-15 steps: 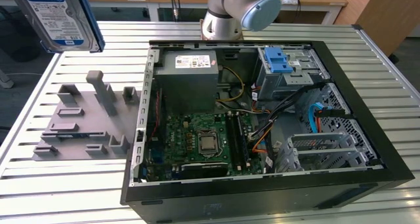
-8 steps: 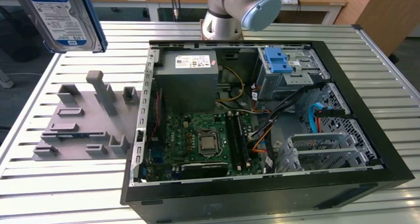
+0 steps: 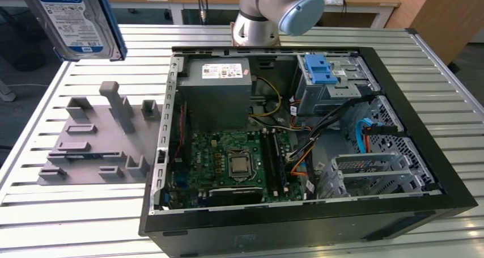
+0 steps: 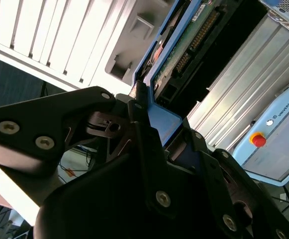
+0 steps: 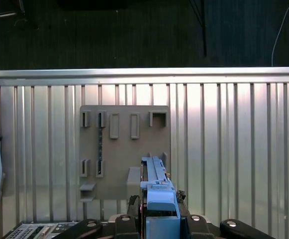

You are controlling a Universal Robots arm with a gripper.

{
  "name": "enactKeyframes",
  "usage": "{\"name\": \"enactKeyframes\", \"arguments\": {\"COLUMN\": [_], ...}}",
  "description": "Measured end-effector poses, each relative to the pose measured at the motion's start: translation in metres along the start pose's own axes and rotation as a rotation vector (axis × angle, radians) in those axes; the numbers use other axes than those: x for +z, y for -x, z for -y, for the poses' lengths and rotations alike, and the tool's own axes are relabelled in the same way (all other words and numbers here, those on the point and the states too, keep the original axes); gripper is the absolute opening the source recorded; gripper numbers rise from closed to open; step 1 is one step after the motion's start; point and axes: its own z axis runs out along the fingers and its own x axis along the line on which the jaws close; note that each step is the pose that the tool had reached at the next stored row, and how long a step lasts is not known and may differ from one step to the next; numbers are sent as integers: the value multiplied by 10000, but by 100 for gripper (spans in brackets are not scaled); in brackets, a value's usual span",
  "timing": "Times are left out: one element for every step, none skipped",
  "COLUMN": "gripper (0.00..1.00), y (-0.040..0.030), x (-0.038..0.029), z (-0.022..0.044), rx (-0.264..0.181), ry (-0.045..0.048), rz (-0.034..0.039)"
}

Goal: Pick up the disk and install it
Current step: 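Pick up the disk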

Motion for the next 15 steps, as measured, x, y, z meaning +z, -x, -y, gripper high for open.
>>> {"name": "enactKeyframes", "arguments": {"gripper": [36, 36, 36, 36, 36, 36, 36, 36, 36, 36, 36, 36, 36, 36, 36], "y": [0, -1, -1, -2, -2, -3, -3, -4, -5, -5, -6, -7, -8, -8, -9], "x": [0, 0, 0, 0, 0, 0, 0, 0, 0, 1, 1, 1, 1, 1, 1], "z": [7, 14, 21, 28, 35, 42, 48, 55, 61, 68, 73, 78, 83, 89, 94], "rx": [0, 0, 0, -1, 0, 0, 0, -1, 0, 0, 0, 0, 0, 0, 0], "ry": [0, 0, 0, 0, 0, 0, 0, 1, 1, 0, 0, 0, 0, 0, 1], "rz": [0, 0, 0, 0, 0, 0, 0, -1, -1, 0, 0, 0, 0, 0, 0]}}
